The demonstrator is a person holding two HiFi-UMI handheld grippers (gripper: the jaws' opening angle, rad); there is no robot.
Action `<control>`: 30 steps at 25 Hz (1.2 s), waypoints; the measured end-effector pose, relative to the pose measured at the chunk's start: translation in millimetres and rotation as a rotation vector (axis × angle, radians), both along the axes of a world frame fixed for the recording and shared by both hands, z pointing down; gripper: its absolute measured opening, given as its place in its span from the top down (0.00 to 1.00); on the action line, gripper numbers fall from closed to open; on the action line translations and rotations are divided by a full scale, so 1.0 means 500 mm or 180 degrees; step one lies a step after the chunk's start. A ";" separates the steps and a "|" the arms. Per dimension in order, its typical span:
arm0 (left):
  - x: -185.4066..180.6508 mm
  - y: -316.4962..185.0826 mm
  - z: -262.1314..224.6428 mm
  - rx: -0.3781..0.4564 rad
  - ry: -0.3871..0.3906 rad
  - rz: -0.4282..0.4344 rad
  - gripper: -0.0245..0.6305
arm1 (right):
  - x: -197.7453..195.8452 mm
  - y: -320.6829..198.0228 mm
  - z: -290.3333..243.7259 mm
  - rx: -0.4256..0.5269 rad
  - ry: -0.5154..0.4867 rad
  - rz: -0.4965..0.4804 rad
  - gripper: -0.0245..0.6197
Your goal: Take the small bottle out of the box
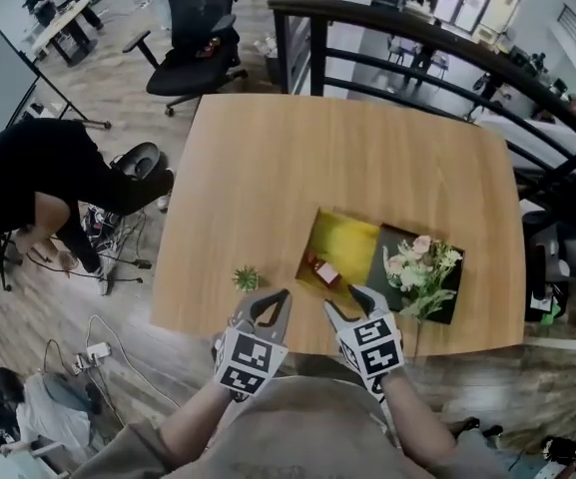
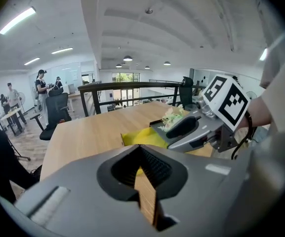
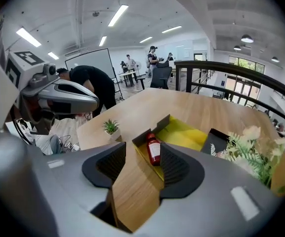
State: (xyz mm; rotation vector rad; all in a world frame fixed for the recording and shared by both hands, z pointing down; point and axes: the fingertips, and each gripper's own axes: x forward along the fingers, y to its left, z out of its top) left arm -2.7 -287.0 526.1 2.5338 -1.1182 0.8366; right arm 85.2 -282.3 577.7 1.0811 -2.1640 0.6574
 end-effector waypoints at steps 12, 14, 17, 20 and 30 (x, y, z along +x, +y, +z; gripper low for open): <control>0.009 -0.064 0.091 -0.0400 -0.0142 -0.0195 0.96 | -0.027 -0.095 0.123 -0.0350 0.0422 -0.0638 0.65; 0.007 -0.076 0.097 -0.0474 -0.0087 -0.0260 0.96 | -0.036 -0.100 0.141 -0.0415 0.0514 -0.0752 0.65; 0.004 -0.081 0.110 -0.0509 -0.0117 -0.0234 0.96 | -0.044 -0.101 0.170 -0.0527 0.0690 -0.0852 0.65; -0.001 -0.081 0.118 -0.0549 -0.0155 -0.0137 0.96 | -0.046 -0.107 0.192 -0.0625 0.0795 -0.0823 0.65; -0.039 -0.093 0.138 -0.0644 -0.0152 -0.0003 0.96 | -0.048 -0.133 0.252 -0.0920 0.0979 -0.0689 0.65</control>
